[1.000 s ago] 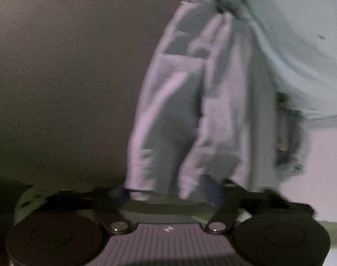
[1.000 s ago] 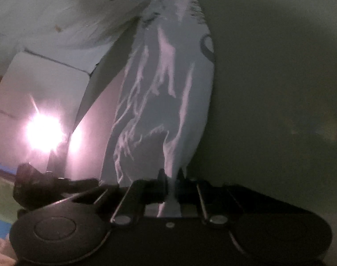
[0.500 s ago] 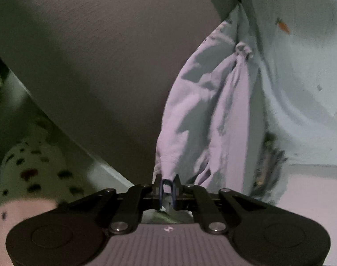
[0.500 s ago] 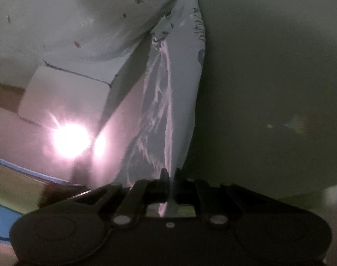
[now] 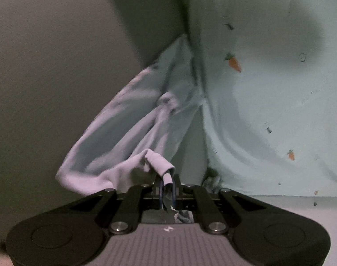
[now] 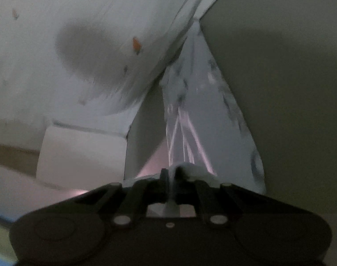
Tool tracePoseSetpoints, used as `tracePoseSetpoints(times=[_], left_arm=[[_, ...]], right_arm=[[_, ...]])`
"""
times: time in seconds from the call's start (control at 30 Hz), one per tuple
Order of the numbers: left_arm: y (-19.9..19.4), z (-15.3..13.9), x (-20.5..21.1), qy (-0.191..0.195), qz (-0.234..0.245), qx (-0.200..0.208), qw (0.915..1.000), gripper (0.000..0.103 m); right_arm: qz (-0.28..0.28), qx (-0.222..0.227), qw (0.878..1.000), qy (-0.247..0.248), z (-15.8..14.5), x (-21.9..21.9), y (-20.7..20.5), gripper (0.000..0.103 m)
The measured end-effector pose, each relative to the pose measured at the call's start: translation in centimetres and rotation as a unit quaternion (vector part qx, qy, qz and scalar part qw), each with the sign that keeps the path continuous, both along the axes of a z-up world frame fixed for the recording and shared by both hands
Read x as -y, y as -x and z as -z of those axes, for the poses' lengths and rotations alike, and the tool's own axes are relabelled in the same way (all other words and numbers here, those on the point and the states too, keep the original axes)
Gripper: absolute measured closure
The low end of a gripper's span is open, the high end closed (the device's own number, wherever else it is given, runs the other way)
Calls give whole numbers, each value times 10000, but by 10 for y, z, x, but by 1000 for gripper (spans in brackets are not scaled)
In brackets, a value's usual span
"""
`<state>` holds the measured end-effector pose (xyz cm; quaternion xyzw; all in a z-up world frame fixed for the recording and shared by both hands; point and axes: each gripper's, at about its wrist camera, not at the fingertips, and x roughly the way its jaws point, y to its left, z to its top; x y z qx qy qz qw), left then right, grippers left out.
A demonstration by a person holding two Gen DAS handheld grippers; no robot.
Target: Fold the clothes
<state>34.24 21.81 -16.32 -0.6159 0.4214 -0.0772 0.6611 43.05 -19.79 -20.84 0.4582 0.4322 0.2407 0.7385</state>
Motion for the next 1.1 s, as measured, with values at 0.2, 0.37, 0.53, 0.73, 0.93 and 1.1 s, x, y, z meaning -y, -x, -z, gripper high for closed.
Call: tracePoseSetpoints(times=[0.2, 0.37, 0.53, 0.73, 0.93, 1.1], left_arm=[[-116, 20, -10, -57, 22, -310, 9995, 89], [-163, 26, -23, -290, 11, -65, 9996, 56], [-162, 7, -16, -1718, 508, 230, 9835, 38], [-160, 21, 61, -3273, 2210, 313, 9182, 35], [-151, 18, 87, -4326, 1947, 253, 8800, 101], [-130, 0, 58, -4078, 1284, 288, 9035, 101]], right_arm=[[784, -589, 9940, -492, 25, 5, -91, 71], [1198, -527, 9900, -534, 28, 5, -130, 51], [1001, 147, 9907, 915, 4, 8, -121, 46], [113, 13, 9763, 2163, 33, -9, -101, 47], [48, 111, 9758, 2182, 44, -35, -98, 97], [152, 1000, 9757, 1946, 6, -33, -83, 101]])
